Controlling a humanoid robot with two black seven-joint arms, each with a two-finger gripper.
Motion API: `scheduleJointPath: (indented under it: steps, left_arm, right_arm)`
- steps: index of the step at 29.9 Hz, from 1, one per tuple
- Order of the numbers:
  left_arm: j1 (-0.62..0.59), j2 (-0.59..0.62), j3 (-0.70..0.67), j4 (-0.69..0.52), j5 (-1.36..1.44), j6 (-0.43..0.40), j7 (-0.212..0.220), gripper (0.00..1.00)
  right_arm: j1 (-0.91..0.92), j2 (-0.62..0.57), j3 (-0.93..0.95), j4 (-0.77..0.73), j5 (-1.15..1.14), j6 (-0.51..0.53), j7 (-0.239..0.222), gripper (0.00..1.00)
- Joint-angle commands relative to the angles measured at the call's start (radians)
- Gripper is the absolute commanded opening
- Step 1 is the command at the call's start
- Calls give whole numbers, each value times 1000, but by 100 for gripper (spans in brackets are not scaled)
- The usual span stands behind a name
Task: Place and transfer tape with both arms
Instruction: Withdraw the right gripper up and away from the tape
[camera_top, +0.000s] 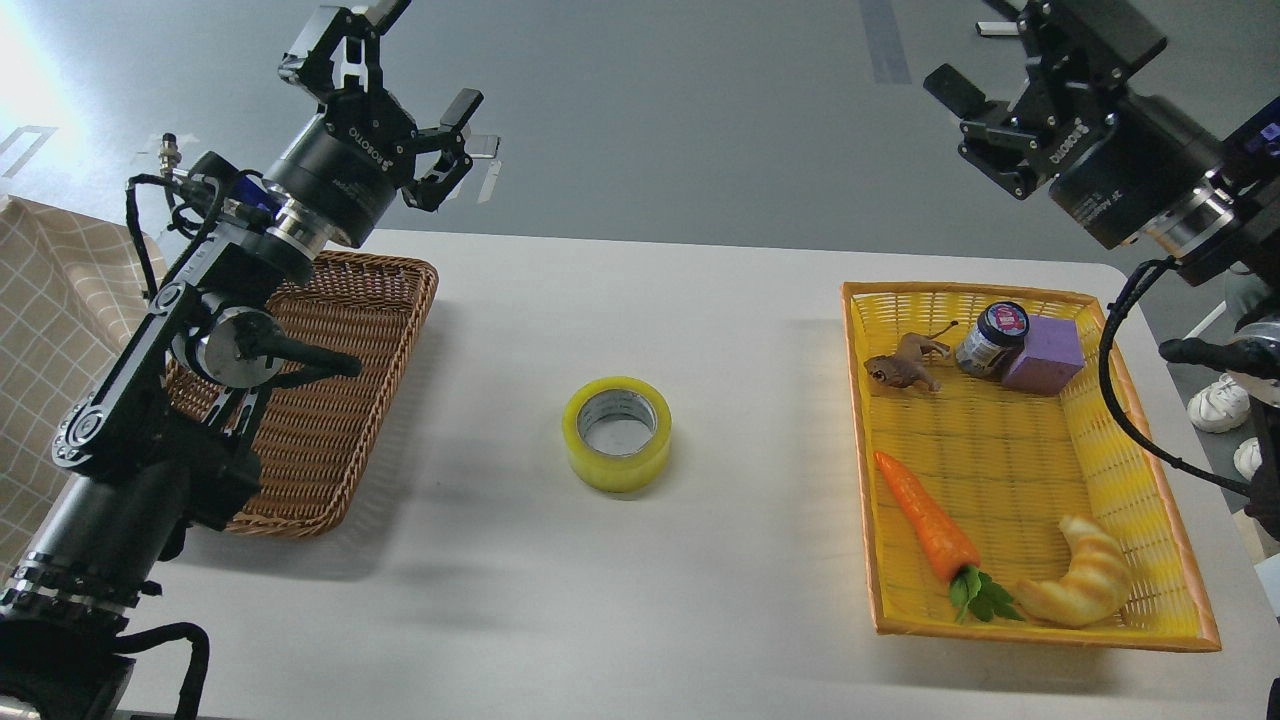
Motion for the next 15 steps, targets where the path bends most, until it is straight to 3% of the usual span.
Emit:
scheduleJointPath:
  steps: [1,15]
  left_arm:
    - [0,-3,0,-1,41,2,-25,98]
    - [9,-43,1,-17,48,2,-35,98]
  right_arm:
    - [-12,8,73,-3,5,0,6,100]
    - [-12,53,144,-9,101,0,7,100]
